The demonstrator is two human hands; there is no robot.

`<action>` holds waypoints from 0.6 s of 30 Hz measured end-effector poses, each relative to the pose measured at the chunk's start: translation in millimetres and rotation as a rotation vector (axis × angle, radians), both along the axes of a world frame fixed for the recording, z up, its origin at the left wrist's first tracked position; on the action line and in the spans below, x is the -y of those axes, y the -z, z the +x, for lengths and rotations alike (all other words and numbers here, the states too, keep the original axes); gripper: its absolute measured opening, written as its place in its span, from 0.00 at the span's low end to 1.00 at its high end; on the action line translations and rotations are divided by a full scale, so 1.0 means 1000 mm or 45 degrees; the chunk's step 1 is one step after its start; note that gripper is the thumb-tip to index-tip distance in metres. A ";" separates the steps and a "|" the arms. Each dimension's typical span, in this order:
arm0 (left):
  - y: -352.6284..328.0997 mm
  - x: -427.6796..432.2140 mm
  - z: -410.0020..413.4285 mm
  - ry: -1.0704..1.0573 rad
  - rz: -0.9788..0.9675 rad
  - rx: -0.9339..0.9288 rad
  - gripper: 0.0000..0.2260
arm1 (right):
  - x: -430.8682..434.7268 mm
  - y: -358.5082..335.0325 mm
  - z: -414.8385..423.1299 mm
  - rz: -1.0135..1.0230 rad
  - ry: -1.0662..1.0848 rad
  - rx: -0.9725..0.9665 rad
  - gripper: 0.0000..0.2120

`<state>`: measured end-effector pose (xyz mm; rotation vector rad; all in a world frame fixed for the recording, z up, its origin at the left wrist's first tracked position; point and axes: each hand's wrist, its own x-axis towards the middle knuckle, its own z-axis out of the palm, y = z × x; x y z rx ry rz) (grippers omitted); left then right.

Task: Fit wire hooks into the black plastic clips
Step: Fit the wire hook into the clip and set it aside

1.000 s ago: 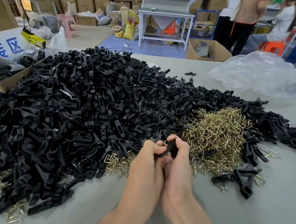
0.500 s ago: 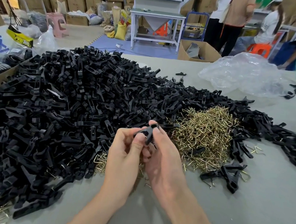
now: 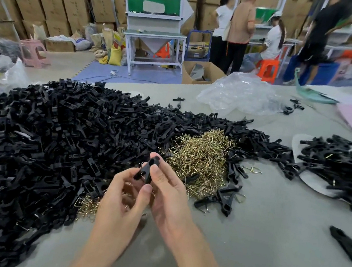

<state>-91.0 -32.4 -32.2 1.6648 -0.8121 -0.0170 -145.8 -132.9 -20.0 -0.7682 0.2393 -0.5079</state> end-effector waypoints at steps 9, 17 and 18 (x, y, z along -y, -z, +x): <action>-0.028 0.090 -0.066 0.210 0.151 0.167 0.10 | 0.051 -0.016 -0.070 -0.179 0.509 -0.089 0.13; -0.121 0.290 -0.178 0.710 0.326 0.087 0.36 | 0.129 -0.030 -0.172 0.251 0.920 -0.079 0.17; -0.121 0.293 -0.182 0.733 0.333 0.095 0.35 | 0.130 -0.032 -0.173 0.240 0.926 -0.086 0.17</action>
